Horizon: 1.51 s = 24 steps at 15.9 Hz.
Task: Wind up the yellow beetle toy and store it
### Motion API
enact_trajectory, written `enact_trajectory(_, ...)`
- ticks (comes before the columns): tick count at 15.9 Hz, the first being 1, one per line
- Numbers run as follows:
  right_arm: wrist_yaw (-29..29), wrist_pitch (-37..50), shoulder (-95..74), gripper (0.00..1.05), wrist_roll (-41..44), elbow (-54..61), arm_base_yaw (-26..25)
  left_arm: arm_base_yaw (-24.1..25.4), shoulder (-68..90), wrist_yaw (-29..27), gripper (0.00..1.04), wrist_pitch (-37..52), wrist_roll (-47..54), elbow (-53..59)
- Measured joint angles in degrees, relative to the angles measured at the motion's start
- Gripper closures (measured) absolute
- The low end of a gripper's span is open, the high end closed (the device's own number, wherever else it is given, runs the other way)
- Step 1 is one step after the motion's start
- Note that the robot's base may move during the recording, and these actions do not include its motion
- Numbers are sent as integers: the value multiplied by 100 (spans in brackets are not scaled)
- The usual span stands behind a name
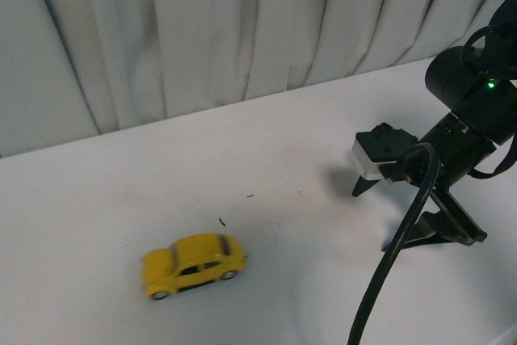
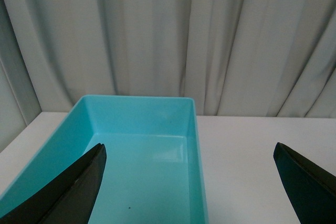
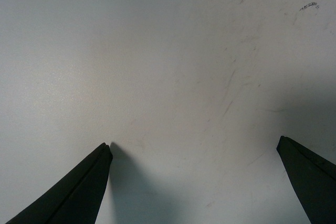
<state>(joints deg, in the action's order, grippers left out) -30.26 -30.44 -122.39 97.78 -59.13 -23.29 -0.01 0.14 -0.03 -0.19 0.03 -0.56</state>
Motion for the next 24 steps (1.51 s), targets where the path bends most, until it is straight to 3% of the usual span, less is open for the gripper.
enact_trajectory(10, 79, -446, 83, 7, 216, -319, 267, 0, -2, 0, 7, 0, 0, 0)
enact_trajectory(15, -697, -527, 925, 7, 216, -909, 544, 0, 0, 0, 7, 0, 0, 0)
enact_trajectory(24, -1458, 358, 2022, 7, 219, -1279, 555, 0, -2, 0, 7, 0, 0, 0)
